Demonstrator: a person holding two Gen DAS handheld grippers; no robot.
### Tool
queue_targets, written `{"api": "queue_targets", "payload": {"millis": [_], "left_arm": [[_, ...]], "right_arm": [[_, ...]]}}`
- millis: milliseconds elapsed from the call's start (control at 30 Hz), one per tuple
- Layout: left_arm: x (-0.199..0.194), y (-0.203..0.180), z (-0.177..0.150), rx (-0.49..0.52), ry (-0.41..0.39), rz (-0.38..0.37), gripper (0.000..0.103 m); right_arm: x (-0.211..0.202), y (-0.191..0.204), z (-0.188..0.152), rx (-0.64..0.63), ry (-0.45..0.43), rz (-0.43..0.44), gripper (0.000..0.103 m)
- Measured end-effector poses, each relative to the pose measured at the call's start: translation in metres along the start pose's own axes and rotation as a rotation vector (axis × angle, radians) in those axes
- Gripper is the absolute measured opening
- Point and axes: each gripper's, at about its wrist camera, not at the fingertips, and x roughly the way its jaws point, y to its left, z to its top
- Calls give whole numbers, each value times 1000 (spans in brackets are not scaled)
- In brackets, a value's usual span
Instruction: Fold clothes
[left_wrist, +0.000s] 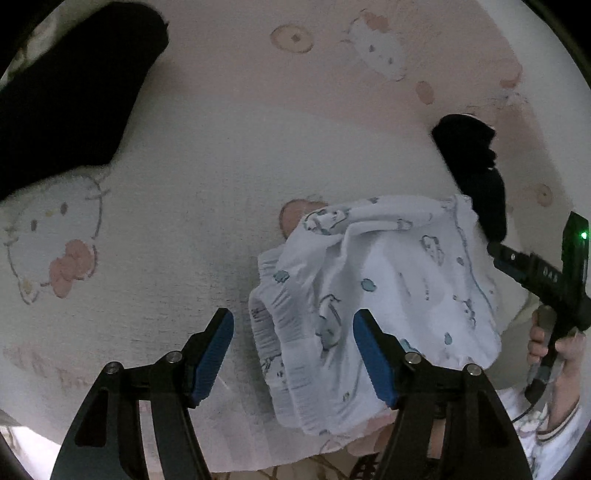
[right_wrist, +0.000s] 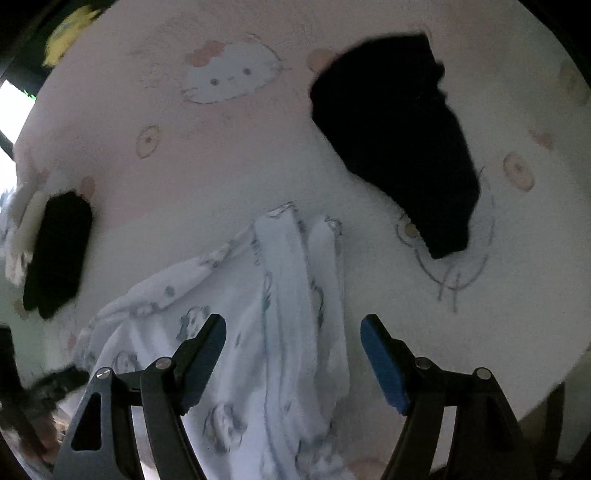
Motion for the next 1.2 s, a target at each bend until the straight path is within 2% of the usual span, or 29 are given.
{"api": "queue_targets", "payload": {"millis": [167,267,400,533,667,700,733,800,833,900,967,1067,1200], "left_arm": [[4,3,2,-45,-60,14,65],[12,-1,2,-48,-59,20,65],[25,-17,0,-7,-52,53,65],[30,-33,-4,45,-73,109,65],[33,-42,-6,81,-80,153,64],[34,-45,-6,102,-79,167,61],[35,-48,-7,122,-78,180,60],[36,-55,-7,155,-75,215,50],[36,-57,-8,168,-77,230,47],[34,-61,-7,191,-85,260,36],[30,-61,-4,194,-108,281,27],[23,-55,5,203,-127,321,25],[16,-48,15,236,-126,315,26]], "right_arm": [[22,-19,20,80,-19,110,75],[30,-22,20,81,-15,153,75],[40,-14,18,9,-1,93,76],[44,-3,16,-67,-28,57,80],[49,4,16,-120,-55,2,79],[51,8,17,-152,-56,-37,74],[53,12,18,-185,-57,-75,64],[56,20,19,-269,-64,-163,49],[56,23,18,-295,-68,-175,36],[54,27,17,-303,-75,-143,18],[53,27,16,-301,-83,-140,16],[51,24,17,-313,-93,-131,16],[49,16,18,-288,-94,-111,15]]}}
